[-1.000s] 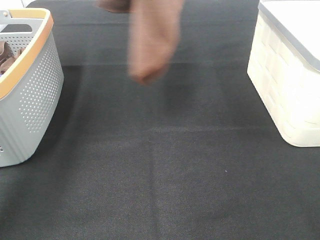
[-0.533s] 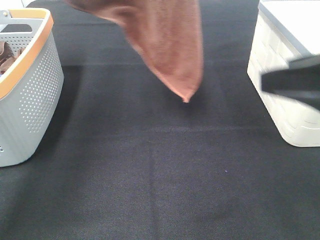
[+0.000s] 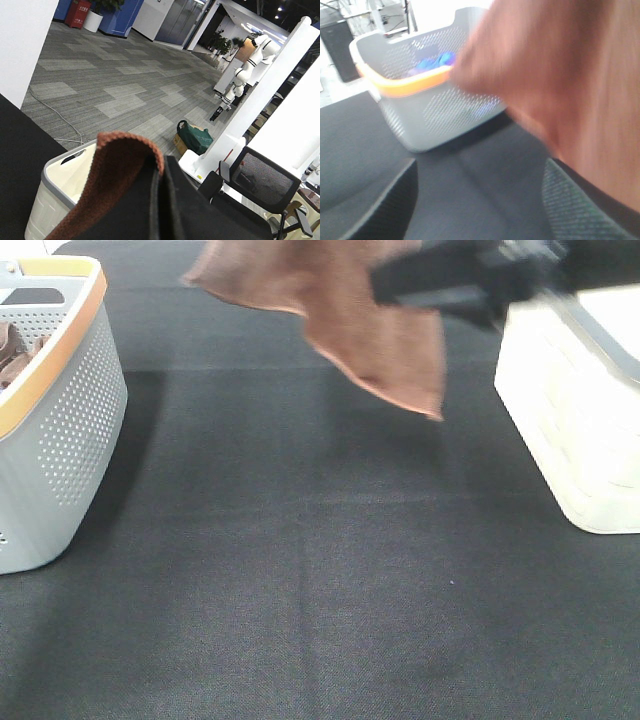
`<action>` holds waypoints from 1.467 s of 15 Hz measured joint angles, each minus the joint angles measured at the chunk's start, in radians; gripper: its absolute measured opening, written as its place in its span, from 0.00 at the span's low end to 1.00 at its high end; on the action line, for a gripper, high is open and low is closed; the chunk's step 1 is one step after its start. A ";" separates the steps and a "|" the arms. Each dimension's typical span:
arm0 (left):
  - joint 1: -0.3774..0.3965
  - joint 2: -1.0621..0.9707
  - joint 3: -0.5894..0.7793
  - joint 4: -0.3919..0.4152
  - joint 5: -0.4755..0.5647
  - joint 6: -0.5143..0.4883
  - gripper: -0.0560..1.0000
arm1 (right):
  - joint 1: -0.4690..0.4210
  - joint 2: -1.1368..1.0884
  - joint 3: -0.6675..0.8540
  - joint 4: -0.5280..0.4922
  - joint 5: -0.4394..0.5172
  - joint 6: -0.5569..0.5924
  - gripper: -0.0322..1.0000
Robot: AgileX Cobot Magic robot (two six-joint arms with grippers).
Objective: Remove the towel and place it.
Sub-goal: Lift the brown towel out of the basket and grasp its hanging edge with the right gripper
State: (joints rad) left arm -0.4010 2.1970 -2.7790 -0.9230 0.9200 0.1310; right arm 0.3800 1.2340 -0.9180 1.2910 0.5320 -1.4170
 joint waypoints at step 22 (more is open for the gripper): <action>-0.058 0.004 0.000 0.626 0.003 -0.273 0.05 | 0.109 0.408 -0.216 0.210 -0.175 -0.026 0.78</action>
State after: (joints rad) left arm -0.4590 2.2010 -2.7790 -0.2970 0.9230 -0.1420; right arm 0.4890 1.6420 -1.1340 1.5010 0.3570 -1.4430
